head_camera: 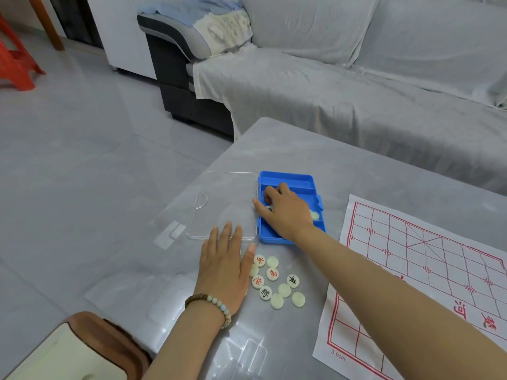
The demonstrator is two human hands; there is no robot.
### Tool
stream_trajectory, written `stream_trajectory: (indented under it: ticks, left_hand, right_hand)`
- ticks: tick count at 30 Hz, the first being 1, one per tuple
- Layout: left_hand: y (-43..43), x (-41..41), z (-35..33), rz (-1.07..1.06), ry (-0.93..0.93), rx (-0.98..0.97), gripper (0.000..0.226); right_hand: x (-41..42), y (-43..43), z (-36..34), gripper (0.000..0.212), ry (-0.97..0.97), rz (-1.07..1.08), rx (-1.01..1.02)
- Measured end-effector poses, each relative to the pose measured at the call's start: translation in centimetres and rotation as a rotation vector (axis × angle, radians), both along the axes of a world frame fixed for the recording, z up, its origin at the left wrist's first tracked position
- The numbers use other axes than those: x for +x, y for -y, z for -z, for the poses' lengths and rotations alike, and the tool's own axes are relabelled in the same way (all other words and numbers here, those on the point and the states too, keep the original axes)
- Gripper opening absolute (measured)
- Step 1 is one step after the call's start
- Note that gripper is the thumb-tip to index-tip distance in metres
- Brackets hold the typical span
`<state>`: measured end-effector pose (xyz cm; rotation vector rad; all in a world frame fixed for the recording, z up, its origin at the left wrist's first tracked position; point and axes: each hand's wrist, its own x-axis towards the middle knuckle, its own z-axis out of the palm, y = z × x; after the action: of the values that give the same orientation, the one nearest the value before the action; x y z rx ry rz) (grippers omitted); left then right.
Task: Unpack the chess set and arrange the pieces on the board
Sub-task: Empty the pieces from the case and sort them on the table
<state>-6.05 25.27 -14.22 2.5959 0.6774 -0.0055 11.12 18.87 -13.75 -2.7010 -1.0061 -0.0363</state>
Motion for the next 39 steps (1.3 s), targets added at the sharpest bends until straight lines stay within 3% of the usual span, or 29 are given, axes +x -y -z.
stream_trajectory:
  ticks: [7, 12, 18, 24, 30, 36, 39]
  left_hand:
    - [0.1, -0.2, 0.2, 0.005, 0.013, 0.017, 0.054]
    - [-0.1, -0.3, 0.4, 0.015, 0.016, 0.036, 0.063]
    - [-0.7, -0.3, 0.1, 0.062, 0.030, 0.028, 0.057]
    - [-1.6, 1.0, 0.0, 0.079, 0.146, -0.137, 0.052]
    - [-0.7, 2.4, -0.9, 0.096, 0.190, -0.084, 0.052]
    - [-0.8, 2.4, -1.3, 0.063, 0.046, 0.067, 0.053]
    - [-0.7, 1.7, -1.5, 0.070, 0.032, 0.070, 0.054]
  right_hand:
    - [0.0, -0.2, 0.0, 0.041, 0.010, -0.042, -0.037]
    - [0.3, 0.0, 0.2, 0.038, -0.058, -0.060, 0.061]
    - [1.1, 0.1, 0.4, 0.039, -0.085, -0.146, 0.112]
    - [3.3, -0.6, 0.2, 0.043, -0.105, -0.099, 0.163]
    - [5.4, -1.5, -0.1, 0.046, -0.170, -0.018, 0.171]
    - [2.7, -0.5, -2.8, 0.048, -0.134, 0.020, 0.584]
    - [-0.1, 2.0, -3.4, 0.046, -0.186, -0.079, 0.566]
